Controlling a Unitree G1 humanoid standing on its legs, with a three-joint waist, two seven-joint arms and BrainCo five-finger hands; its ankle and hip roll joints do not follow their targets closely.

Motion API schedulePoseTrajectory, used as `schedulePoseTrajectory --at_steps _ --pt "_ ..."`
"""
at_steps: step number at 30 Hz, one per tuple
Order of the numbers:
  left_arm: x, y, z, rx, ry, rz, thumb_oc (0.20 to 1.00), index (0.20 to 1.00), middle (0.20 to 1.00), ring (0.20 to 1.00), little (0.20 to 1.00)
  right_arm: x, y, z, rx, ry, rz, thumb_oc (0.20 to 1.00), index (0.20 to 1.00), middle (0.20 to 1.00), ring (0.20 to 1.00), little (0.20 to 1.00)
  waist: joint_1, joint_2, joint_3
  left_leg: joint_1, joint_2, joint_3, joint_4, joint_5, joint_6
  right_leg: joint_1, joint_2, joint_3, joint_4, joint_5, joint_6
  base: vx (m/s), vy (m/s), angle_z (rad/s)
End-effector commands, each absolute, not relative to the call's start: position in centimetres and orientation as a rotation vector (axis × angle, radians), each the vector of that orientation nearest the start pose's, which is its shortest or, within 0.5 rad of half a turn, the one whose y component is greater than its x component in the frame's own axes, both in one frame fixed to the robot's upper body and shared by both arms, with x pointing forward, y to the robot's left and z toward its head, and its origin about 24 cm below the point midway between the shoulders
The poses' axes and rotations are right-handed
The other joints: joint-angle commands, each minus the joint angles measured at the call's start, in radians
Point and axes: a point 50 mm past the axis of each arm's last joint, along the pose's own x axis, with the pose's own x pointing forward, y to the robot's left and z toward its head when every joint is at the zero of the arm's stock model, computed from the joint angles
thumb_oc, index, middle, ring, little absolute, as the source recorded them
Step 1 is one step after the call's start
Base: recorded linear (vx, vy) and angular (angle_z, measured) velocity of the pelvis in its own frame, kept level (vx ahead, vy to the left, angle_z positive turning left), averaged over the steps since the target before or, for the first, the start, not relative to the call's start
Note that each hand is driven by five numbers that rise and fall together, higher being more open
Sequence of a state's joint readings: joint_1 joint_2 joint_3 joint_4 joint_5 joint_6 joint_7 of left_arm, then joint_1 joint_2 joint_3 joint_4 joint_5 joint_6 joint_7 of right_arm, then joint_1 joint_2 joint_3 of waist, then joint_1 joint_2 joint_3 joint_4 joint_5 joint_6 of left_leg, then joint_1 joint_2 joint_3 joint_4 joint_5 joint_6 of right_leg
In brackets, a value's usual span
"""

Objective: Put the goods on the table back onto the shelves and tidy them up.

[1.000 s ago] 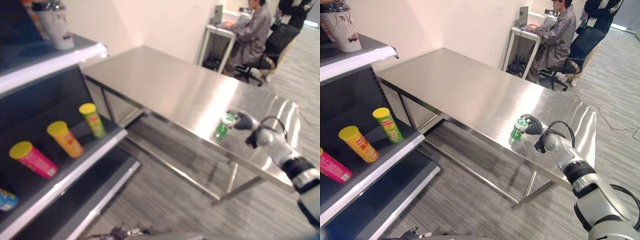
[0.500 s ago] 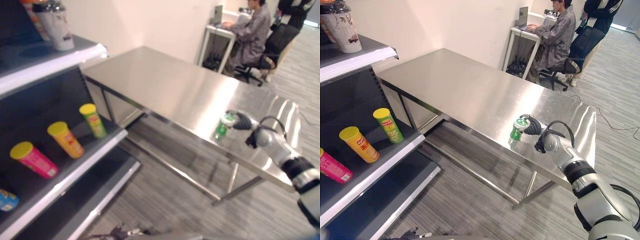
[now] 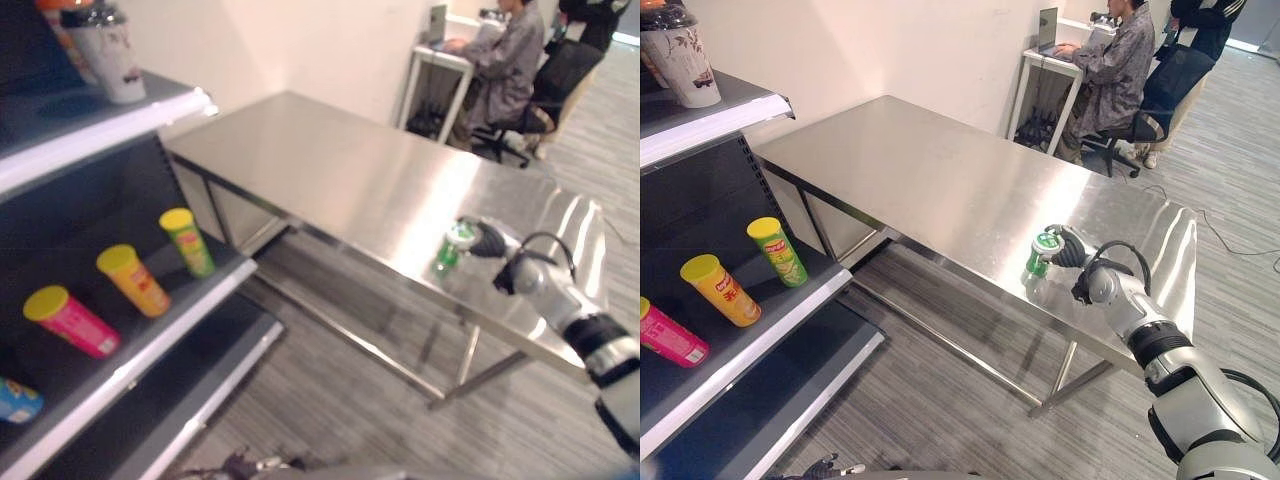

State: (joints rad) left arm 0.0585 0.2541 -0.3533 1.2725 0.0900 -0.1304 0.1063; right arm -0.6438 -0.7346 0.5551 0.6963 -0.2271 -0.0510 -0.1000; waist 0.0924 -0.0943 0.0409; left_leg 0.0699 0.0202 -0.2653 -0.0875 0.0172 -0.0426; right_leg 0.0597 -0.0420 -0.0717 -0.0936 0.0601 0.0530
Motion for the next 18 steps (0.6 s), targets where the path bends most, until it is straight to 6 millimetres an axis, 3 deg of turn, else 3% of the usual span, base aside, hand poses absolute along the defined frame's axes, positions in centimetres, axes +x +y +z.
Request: schedulePoseTrajectory --at_steps 1,10,18 --pt "6.9 21.0 -16.9 0.548 1.179 -0.193 1.000 1.000 1.000 1.000 1.000 35.9 -26.3 13.3 -1.241 -0.069 -0.065 0.200 0.200 0.200 0.200 0.200 0.038 -0.025 0.014 0.024 0.048 -0.012 0.000 -0.110 -0.007 -0.015 -0.071 0.026 0.057 -0.043 0.056 0.00 0.000 0.00" --pt "6.8 21.0 -16.9 0.563 1.175 -0.192 1.000 1.000 1.000 1.000 1.000 35.2 -27.3 15.8 -1.193 -0.189 -0.207 0.200 0.200 0.200 0.200 0.200 0.039 -0.020 0.007 0.028 0.045 -0.016 0.000 -0.113 -0.002 -0.010 -0.071 0.029 0.054 -0.045 0.055 0.00 0.000 0.00" --pt "6.7 21.1 -16.9 0.566 1.181 -0.195 1.000 1.000 1.000 1.000 1.000 34.3 -26.4 18.5 -1.079 -0.339 -0.209 0.200 0.200 0.200 0.200 0.200 0.034 -0.017 0.002 0.033 0.045 -0.013 0.000 -0.115 0.000 -0.009 -0.072 0.030 0.056 -0.046 0.056 0.00 0.000 0.00"
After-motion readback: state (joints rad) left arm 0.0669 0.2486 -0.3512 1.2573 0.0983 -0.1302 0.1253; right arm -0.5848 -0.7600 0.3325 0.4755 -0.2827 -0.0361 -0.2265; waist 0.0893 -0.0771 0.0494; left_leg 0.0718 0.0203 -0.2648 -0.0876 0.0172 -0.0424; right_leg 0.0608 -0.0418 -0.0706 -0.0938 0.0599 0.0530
